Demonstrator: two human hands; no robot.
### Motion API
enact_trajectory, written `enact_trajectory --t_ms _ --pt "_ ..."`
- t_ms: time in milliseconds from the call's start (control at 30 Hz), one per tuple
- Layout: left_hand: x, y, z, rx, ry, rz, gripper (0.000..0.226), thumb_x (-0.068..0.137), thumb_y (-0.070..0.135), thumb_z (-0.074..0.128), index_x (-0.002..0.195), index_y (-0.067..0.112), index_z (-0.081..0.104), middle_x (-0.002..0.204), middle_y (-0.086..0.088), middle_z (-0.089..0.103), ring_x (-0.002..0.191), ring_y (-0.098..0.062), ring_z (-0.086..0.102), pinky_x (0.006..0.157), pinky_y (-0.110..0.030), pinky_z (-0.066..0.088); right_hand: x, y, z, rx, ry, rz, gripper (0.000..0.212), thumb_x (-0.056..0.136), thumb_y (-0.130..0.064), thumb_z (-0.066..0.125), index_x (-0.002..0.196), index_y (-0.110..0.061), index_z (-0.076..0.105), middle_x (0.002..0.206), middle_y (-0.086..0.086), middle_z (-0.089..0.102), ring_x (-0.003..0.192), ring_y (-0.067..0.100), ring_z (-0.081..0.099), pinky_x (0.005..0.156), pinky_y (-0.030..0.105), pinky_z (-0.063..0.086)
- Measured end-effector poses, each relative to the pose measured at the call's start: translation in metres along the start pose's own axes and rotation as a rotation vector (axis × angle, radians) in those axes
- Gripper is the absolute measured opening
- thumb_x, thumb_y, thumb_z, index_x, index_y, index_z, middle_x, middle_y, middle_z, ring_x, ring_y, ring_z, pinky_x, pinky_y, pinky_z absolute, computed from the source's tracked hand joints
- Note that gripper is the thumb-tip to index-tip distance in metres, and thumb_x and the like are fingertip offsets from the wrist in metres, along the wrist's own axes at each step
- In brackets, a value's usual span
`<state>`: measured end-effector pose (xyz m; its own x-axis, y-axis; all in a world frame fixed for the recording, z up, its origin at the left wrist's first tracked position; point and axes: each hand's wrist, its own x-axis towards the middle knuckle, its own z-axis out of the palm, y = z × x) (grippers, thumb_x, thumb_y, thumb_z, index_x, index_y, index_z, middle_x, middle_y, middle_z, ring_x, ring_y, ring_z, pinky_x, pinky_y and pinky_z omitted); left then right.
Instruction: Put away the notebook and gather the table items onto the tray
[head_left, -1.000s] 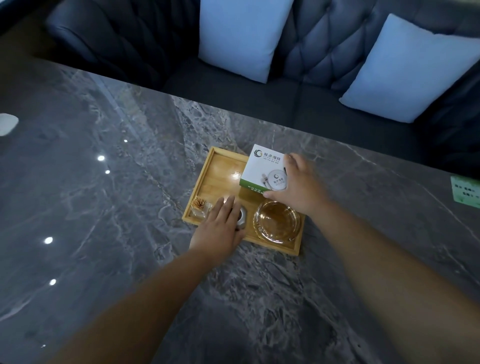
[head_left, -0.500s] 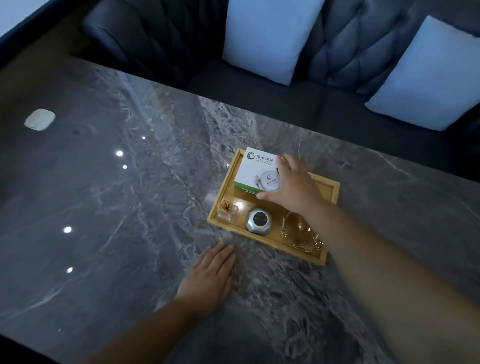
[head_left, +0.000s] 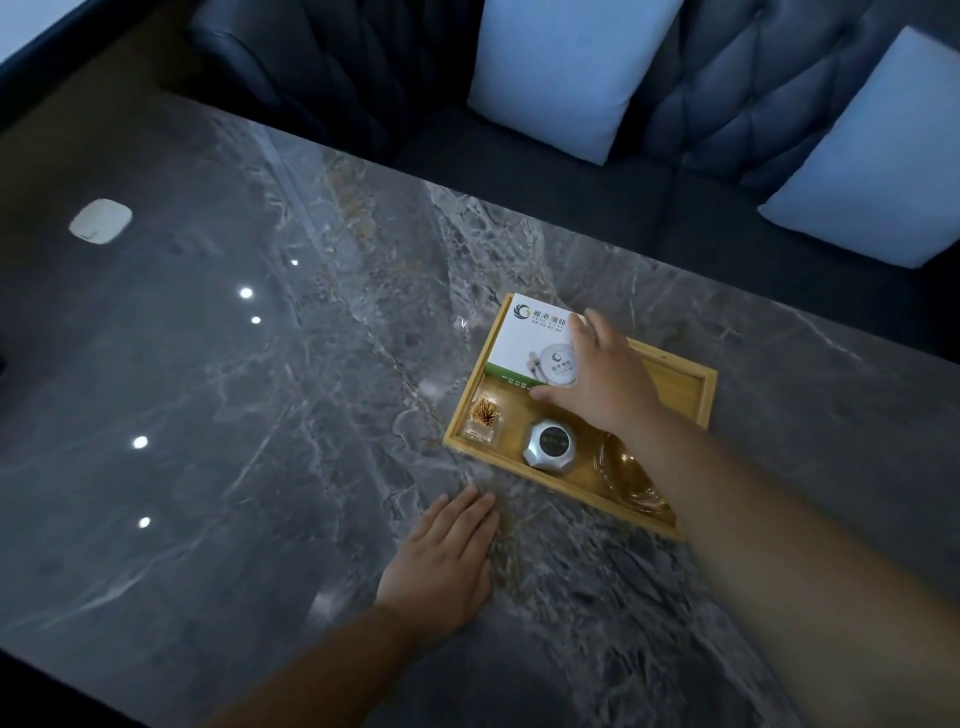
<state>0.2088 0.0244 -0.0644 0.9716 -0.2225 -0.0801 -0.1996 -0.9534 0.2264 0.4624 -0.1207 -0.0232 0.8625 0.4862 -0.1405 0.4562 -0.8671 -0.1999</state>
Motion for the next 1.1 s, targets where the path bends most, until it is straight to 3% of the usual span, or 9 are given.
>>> enact_trajectory --t_ms 300,767,933,1100 --pt "0.000 0.001 -0.002 0.007 -0.010 -0.004 0.050 0.090 0.036 0.044 0.132 0.011 0.054 0.140 -0.007 0.052 0.135 -0.024 0.039 0.109 -0.041 0.022 -0.004 -0.003 0.005 -0.059 0.018 0.026 0.108 0.068 -0.076 0.058 0.146 -0.017 0.013 0.157 0.012 0.014 0.137 0.034 0.028 0.104 0.050 0.040" --pt "-0.001 -0.002 0.005 -0.014 -0.018 0.005 0.050 0.092 0.036 0.041 0.134 0.010 0.051 0.143 -0.008 0.048 0.138 -0.024 0.035 0.110 -0.042 0.021 -0.001 -0.003 0.010 -0.021 -0.019 0.040 0.110 0.069 -0.075 0.058 0.148 -0.019 0.005 0.161 0.009 0.003 0.144 0.034 0.017 0.110 0.050 0.028" --pt "0.000 -0.003 0.005 -0.016 -0.030 -0.003 0.050 0.092 0.036 0.043 0.135 0.011 0.050 0.144 -0.008 0.047 0.138 -0.024 0.033 0.110 -0.043 0.023 -0.002 -0.002 0.004 0.040 -0.102 0.052 0.119 0.060 -0.084 0.055 0.147 -0.031 -0.007 0.161 0.006 -0.009 0.146 0.033 0.002 0.114 0.053 0.017" --pt "0.002 -0.002 -0.002 0.016 -0.054 -0.016 0.050 0.091 0.038 0.041 0.133 0.013 0.053 0.141 -0.005 0.051 0.135 -0.022 0.038 0.112 -0.046 0.028 -0.021 0.005 -0.016 0.026 -0.020 0.012 0.099 0.076 -0.078 0.042 0.150 -0.026 0.003 0.162 0.006 -0.004 0.147 0.030 0.003 0.115 0.051 0.014"
